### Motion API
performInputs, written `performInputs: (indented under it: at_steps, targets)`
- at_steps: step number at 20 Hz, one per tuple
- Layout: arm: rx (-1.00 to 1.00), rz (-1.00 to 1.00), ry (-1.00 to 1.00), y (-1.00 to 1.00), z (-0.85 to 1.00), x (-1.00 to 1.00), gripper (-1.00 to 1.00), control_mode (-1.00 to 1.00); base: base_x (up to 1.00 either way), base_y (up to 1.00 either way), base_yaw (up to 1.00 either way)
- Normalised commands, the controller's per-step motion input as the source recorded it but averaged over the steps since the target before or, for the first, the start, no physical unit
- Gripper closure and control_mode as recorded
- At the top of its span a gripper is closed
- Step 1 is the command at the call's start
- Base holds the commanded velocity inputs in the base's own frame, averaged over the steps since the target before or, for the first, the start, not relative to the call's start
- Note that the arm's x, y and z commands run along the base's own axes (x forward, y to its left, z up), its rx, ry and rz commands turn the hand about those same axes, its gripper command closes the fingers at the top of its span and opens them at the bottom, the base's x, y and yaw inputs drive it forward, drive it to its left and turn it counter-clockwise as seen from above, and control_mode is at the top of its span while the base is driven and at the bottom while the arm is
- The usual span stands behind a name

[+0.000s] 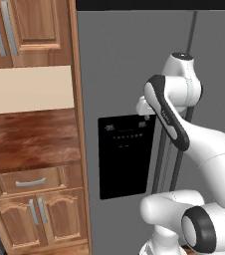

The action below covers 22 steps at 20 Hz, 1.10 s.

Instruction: Retrieve the sausage and cheese from the fridge and place them on the cutting board on the counter.

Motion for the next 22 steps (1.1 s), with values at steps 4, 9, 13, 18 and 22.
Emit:
performInputs:
  at_steps: [4,9,13,18,22]
  targets:
    - [0.00,0.00,0.00,0.00,0.00,0.00,-1.00,1.00,0.00,0.00,0.00]
    - [0.00,0.00,0.00,0.00,0.00,0.00,-1.00,1.00,-0.02,0.00,0.00]
    - [0.00,0.00,0.00,0.00,0.00,0.00,-1.00,1.00,-0.13,0.00,0.00]
    - [0.00,0.00,0.00,0.00,0.00,0.00,-1.00,1.00,-0.46,0.25,0.00]
    - [0.00,0.00,0.00,0.00,0.00,0.00,-1.00,1.00,0.18,0.83,-0.01]
